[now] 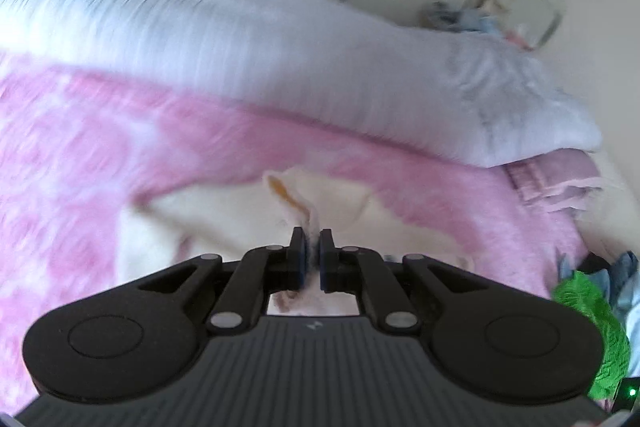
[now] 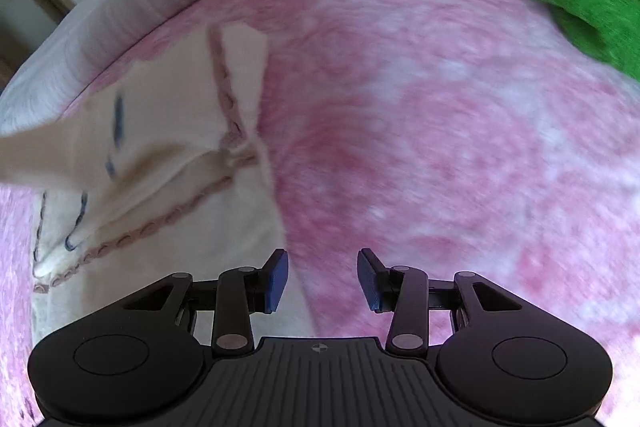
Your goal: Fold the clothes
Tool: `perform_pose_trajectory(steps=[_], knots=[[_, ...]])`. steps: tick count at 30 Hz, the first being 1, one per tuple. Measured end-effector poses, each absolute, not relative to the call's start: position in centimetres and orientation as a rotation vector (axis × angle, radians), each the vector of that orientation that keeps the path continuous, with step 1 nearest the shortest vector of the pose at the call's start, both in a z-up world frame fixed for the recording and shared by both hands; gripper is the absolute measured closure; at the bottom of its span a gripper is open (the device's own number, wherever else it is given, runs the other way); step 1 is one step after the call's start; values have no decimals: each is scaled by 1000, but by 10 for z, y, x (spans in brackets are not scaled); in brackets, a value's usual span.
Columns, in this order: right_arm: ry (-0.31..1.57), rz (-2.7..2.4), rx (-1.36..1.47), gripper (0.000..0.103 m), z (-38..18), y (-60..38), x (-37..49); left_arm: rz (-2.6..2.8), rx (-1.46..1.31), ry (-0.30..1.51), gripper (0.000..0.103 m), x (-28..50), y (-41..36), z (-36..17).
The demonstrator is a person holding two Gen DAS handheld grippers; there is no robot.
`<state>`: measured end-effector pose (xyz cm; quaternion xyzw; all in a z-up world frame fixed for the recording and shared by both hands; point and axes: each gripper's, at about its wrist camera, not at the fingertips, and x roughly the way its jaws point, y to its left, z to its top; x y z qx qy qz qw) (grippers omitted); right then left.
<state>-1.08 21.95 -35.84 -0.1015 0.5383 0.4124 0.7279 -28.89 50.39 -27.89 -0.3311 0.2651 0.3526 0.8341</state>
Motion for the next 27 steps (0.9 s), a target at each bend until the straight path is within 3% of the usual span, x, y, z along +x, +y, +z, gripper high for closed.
perform_pose_trajectory(steps=[5,13,14,16,18,24,27], knots=[[1040,1037,-337,61,-361,267,-19,798,-726,579,100,-316,507,-293],[728,1170,-759,61,-388,331,-50,828,-658,524,100,-326,506,-283],[720,1164,-777,61,-393,333,-48,844,-666,522,100,-330,506,-285],[756,1159,-743,80,-400,332,-39,856,-681,516,100,-337,508,-291],[799,1144,-641,81,-397,324,-29,873,-627,558,100,-338,506,-300],[807,1151,-721,82,-409,307,-39,936,-678,748,100,-345,523,-375],[828,1166,-717,82,-404,305,-33,926,-599,742,100,-340,517,-374]])
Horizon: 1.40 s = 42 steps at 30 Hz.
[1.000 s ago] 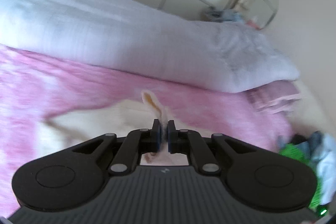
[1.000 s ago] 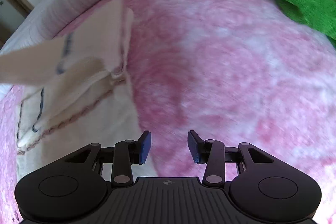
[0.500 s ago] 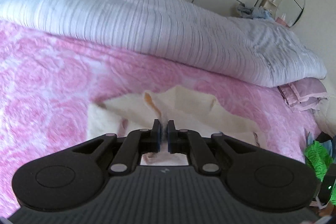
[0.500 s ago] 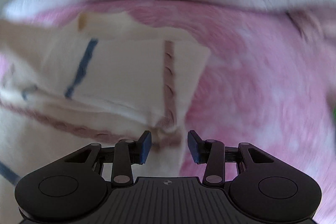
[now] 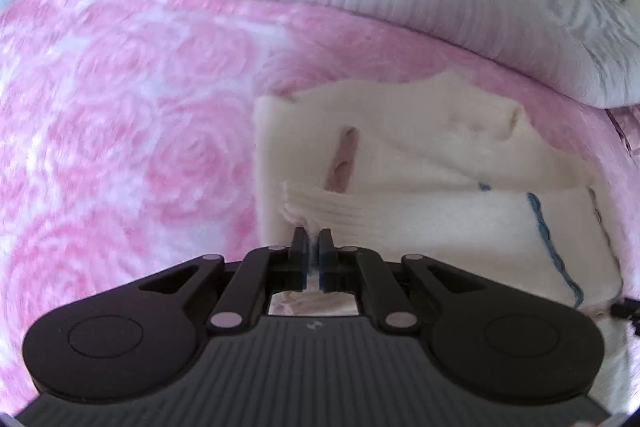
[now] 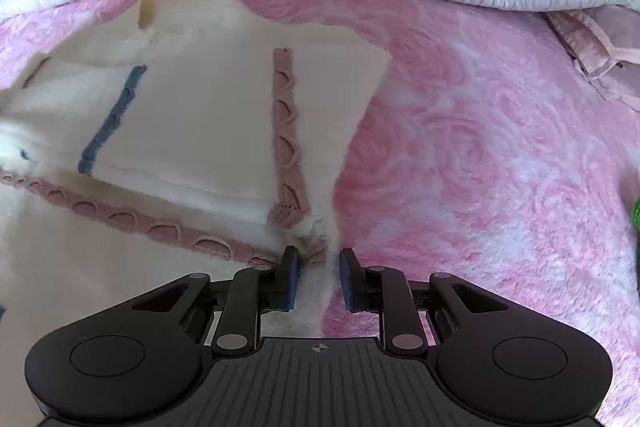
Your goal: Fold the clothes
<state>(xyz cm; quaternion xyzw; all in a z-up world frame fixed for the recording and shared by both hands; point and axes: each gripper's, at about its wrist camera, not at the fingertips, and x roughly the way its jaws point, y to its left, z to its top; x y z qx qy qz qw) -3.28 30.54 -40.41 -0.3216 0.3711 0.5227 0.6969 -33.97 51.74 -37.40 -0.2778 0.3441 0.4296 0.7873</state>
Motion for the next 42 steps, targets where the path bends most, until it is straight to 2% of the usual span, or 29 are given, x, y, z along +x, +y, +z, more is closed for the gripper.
perform_pose_trajectory(steps=[2,4,7,13,16,19,21,23,30,38,42], knots=[[834,1178,-723,82,-399,306,-31,924,-555,755,99,-338,515,-372],[856,1180,-718,82,-393,307,-31,932,-505,833,93,-335,516,-378],[881,1150,-726,82,-379,311,-32,932,-393,918,93,-332,512,-375],[864,1160,-545,82,-342,323,-27,994,-452,742,92,-345,507,-336],[838,1196,-544,82,-352,347,-30,882,-427,777,89,-322,502,-346],[856,1202,-627,81,-382,367,-34,831,-427,876,88,-307,506,-382],[844,1201,-644,81,-397,365,-34,838,-491,848,89,-316,508,-395],[834,1194,-640,80,-394,356,-32,852,-552,815,92,-328,510,-391],[865,1114,-559,79,-357,309,-44,796,-536,749,92,-365,477,-361],[982,1008,-612,79,-385,190,-116,719,-620,850,93,-439,370,-389],[1001,985,-632,79,-382,137,-141,796,-730,795,94,-494,319,-395]])
